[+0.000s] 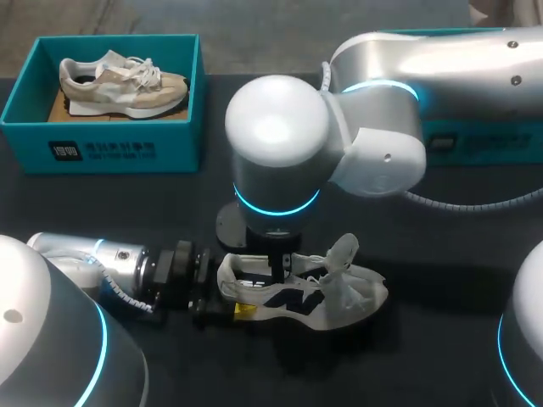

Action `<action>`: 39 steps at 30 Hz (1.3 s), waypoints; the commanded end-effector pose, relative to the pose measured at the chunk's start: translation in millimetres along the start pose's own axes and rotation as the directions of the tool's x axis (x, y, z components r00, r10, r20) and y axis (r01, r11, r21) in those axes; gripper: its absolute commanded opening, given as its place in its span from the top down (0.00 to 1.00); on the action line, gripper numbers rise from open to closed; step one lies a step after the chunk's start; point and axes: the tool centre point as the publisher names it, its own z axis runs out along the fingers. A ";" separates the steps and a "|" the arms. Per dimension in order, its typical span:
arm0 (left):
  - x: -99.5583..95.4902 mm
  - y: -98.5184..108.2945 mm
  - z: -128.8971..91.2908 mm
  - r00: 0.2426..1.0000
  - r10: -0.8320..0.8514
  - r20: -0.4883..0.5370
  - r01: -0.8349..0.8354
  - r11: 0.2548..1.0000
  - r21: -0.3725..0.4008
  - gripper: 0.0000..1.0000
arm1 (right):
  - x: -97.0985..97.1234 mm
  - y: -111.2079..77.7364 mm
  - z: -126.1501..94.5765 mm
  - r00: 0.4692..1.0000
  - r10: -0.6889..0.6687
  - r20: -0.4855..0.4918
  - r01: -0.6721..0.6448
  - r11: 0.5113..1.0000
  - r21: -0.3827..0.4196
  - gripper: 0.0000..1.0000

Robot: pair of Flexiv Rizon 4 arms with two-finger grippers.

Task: Take the shoe out of the shoebox, open the shoe tongue, remove and reinsert the insole, then place the shoe into the shoebox

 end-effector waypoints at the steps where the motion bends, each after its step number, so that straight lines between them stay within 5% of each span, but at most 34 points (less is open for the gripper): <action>1: 0.3 -0.2 -0.9 1.000 0.000 0.000 0.000 1.000 -0.002 1.00 | 1.0 12.6 23.1 1.000 -0.007 -0.025 0.008 1.000 0.021 1.00; 18: 0.3 -0.2 -0.9 1.000 0.000 0.000 0.000 1.000 -0.002 1.00 | -4.4 19.0 62.9 0.997 -0.047 -0.063 0.048 0.999 0.016 1.00; 27: 0.3 -0.2 -0.9 1.000 0.000 0.000 0.000 1.000 -0.002 1.00 | 2.1 -9.2 80.4 0.996 0.024 -0.090 -0.024 1.000 0.004 1.00; 39: 0.3 -0.2 -0.9 1.000 0.000 0.000 0.000 1.000 -0.002 1.00 | 6.9 -23.5 78.9 0.994 0.083 -0.066 -0.082 0.996 0.023 1.00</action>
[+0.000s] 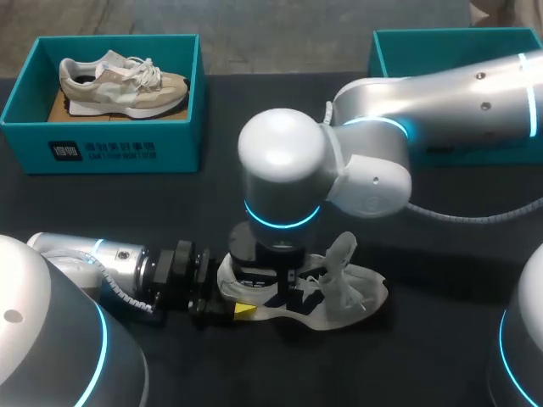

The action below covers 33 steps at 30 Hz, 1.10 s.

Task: Take the shoe out of the shoebox, open the shoe tongue, remove and reinsert the insole, then place the shoe into the shoebox

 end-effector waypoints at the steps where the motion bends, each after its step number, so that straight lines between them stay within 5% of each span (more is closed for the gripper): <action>1: 0.4 -0.2 -0.9 1.000 0.000 0.000 0.000 1.000 -0.002 1.00 | 3.8 -8.9 -3.4 0.999 0.026 0.020 -0.026 1.000 -0.006 1.00; 18: 0.4 -0.2 -0.9 1.000 0.000 0.000 0.000 1.000 -0.002 1.00 | 7.8 -25.9 3.9 0.994 0.095 0.053 -0.095 0.996 -0.001 1.00; 23: 0.4 -0.2 -0.9 1.000 0.000 0.000 0.000 1.000 -0.002 1.00 | 8.7 -30.7 5.8 0.992 0.107 0.070 -0.107 0.994 -0.009 0.72; 27: 0.4 -0.2 -0.9 1.000 0.000 0.000 0.000 1.000 -0.002 1.00 | 9.7 -33.5 7.0 0.990 0.118 0.071 -0.117 0.993 -0.010 0.63; 33: 0.4 -0.2 -0.9 1.000 0.000 0.000 0.000 1.000 -0.002 1.00 | 10.7 -31.7 12.3 0.993 0.113 0.022 -0.113 0.994 -0.004 0.64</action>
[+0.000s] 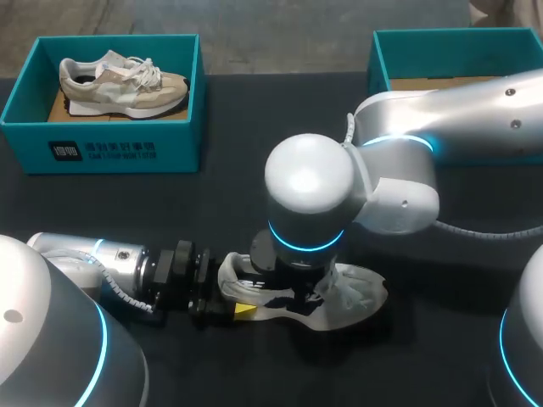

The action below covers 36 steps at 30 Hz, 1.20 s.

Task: Take the shoe out of the shoebox, open the shoe tongue, remove and reinsert the insole, then place the shoe into the shoebox

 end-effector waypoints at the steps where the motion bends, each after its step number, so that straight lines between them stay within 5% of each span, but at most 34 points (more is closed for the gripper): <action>1: 0.2 0.2 -1.3 1.000 -0.001 0.000 0.001 1.000 -0.002 1.00 | -0.8 0.4 7.3 0.999 -0.010 -0.038 0.010 1.000 -0.005 0.64; 14: 0.2 0.2 -1.3 1.000 -0.001 0.000 0.001 1.000 -0.002 1.00 | 6.6 9.8 29.2 0.983 -0.032 -0.178 0.033 0.999 0.002 0.70; 23: 0.2 0.2 -1.3 1.000 -0.001 0.000 0.001 1.000 -0.002 1.00 | 33.1 13.1 34.0 0.945 -0.052 -0.322 0.062 0.998 0.020 0.83; 26: 0.2 0.2 -1.3 1.000 -0.001 0.000 0.001 1.000 -0.002 1.00 | 41.4 13.3 33.0 0.935 -0.059 -0.350 0.072 0.997 0.025 0.97; 36: 0.2 0.2 -1.3 1.000 -0.001 0.000 0.001 1.000 -0.002 1.00 | 54.9 2.0 18.4 0.946 -0.045 -0.320 0.036 0.999 -0.032 1.00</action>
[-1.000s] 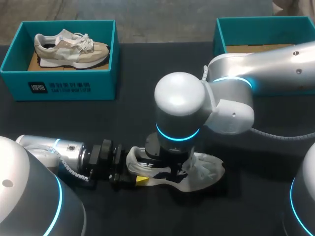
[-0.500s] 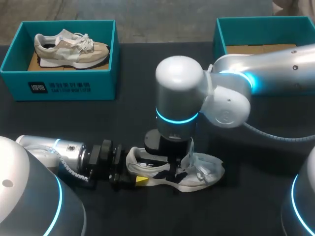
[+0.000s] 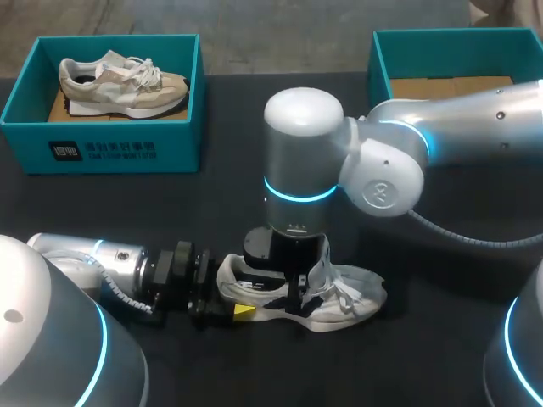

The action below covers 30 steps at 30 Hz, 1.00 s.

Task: Take the shoe out of the shoebox, open the shoe tongue, remove and reinsert the insole, then place the shoe into the shoebox

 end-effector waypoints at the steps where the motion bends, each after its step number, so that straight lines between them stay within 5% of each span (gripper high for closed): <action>1: -0.6 -1.5 -0.2 1.000 -0.002 0.000 0.002 1.000 -0.001 1.00 | 16.2 -8.1 19.3 0.999 0.007 0.040 -0.006 0.999 -0.032 1.00; 16: -0.6 -1.5 -0.2 1.000 -0.002 0.000 0.002 1.000 -0.001 1.00 | 29.6 -18.8 -30.6 0.960 0.032 0.278 0.022 0.982 -0.188 1.00; 30: -0.6 -1.5 -0.2 1.000 -0.002 0.000 0.002 1.000 -0.001 1.00 | 14.1 -11.8 -26.0 0.950 -0.008 0.311 0.112 0.941 -0.320 1.00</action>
